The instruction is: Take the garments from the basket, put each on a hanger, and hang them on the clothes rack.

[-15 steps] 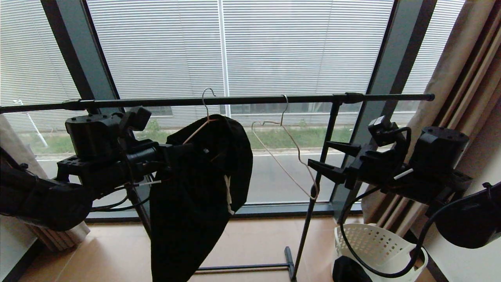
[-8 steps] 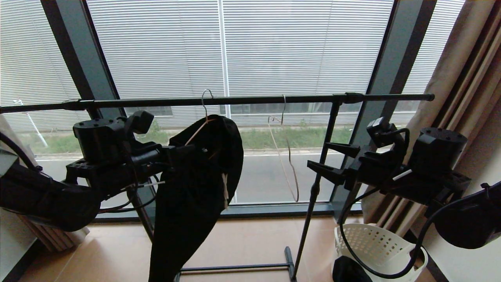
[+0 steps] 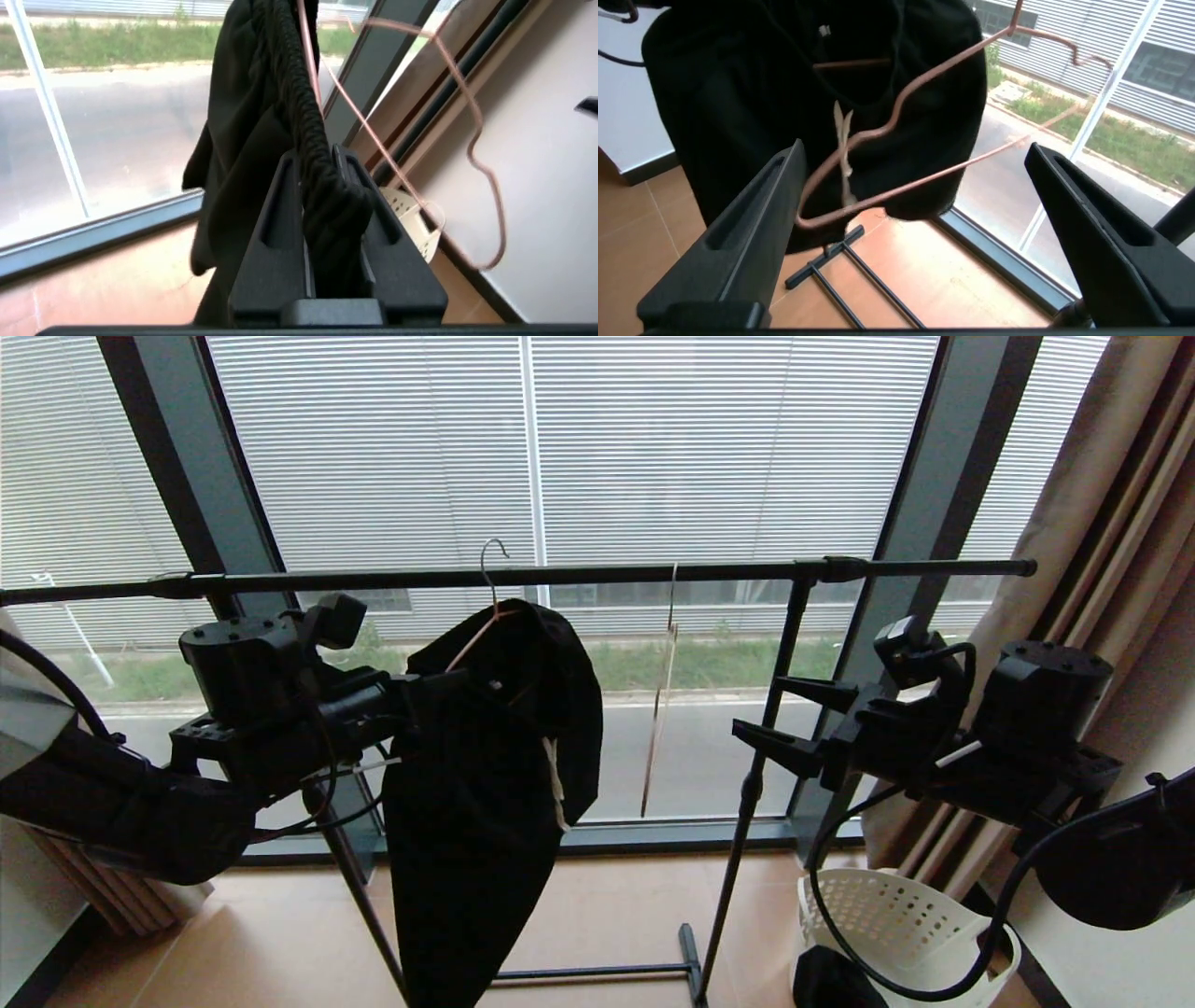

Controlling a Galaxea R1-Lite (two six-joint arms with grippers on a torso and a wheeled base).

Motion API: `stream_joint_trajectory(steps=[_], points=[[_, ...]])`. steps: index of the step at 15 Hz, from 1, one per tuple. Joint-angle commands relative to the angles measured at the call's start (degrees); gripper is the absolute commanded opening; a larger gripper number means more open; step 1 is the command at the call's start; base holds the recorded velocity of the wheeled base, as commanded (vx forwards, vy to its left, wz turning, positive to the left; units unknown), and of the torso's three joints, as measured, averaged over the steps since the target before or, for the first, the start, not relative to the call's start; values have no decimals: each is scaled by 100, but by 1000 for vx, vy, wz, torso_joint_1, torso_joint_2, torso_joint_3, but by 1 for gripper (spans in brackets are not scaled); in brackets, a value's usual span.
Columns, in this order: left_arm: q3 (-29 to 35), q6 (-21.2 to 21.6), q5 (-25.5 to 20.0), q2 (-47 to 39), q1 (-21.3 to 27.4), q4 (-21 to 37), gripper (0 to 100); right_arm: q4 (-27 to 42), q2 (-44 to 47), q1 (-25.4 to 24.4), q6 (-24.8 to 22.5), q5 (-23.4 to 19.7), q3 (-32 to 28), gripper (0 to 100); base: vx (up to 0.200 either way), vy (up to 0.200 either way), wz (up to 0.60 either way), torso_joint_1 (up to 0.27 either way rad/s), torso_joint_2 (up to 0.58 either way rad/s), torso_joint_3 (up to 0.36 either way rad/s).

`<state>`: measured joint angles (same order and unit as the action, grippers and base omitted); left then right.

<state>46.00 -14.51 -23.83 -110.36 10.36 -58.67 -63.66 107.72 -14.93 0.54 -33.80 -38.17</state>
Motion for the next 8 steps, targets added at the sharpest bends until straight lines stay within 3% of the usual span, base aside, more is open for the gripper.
stream_joint_trajectory(steps=[1,8], points=[[6,0,1,-56,1,-4,0,-6,13,-1,-1,-3,2,100,0,0,0,0,0,0],[15,0,1,-275,-8,-13,0,-6,13,-1,-1,-3,2,100,0,0,0,0,0,0]])
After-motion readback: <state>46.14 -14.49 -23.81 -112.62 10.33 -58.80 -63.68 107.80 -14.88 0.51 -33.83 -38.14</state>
